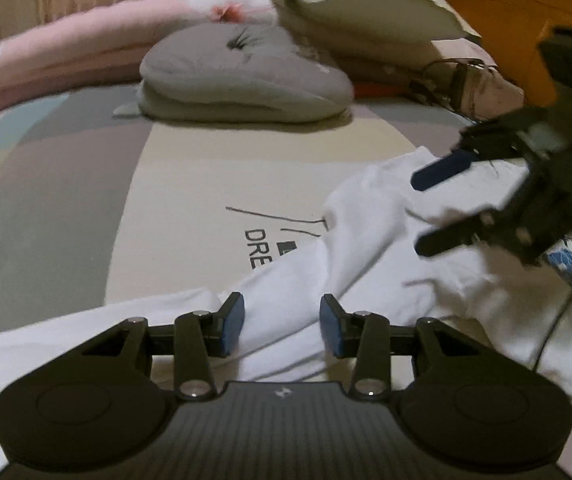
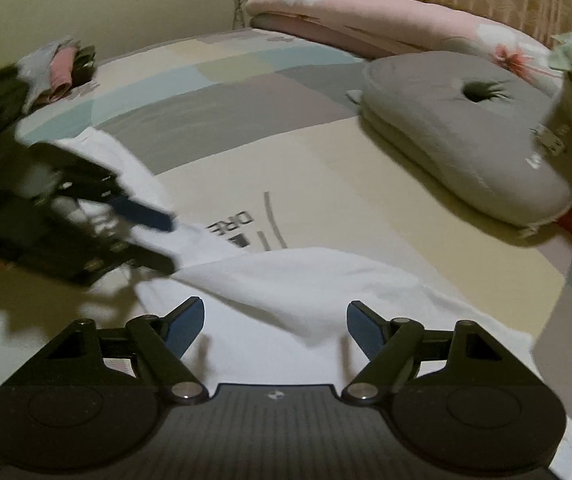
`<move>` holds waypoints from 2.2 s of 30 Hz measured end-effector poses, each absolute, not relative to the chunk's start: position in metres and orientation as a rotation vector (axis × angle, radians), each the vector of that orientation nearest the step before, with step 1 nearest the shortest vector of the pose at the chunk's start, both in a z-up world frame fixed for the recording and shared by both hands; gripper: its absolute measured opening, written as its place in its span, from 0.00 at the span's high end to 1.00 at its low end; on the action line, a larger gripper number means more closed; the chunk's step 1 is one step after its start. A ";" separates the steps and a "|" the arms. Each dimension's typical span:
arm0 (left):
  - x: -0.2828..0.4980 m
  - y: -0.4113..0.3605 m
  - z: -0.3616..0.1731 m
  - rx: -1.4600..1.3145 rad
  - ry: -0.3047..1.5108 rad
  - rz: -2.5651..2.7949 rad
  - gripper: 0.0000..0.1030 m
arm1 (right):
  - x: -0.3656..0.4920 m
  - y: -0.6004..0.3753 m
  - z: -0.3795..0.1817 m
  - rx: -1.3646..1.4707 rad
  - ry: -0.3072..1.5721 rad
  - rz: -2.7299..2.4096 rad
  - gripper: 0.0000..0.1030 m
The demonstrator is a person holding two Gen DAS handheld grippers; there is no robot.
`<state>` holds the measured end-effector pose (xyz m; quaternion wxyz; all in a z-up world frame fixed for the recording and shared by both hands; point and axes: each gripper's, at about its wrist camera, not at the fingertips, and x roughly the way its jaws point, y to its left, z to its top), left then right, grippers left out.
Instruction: Fold clothes
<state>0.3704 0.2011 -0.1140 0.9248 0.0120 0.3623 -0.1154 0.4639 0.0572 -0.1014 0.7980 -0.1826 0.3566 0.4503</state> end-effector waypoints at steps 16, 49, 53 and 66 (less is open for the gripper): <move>0.339 0.209 -0.101 -0.038 0.747 -0.257 0.57 | 0.527 0.113 -0.106 -0.426 0.706 1.050 0.47; 0.393 0.272 -0.108 0.421 0.855 -0.330 0.70 | 0.517 0.090 -0.133 -0.637 0.708 1.074 0.52; 0.393 0.268 -0.105 0.428 0.860 -0.346 0.94 | 0.508 0.087 -0.130 -0.674 0.707 1.102 0.82; 0.413 0.285 -0.092 0.335 0.746 -0.168 1.00 | 0.534 0.101 -0.125 -0.577 0.600 0.910 0.94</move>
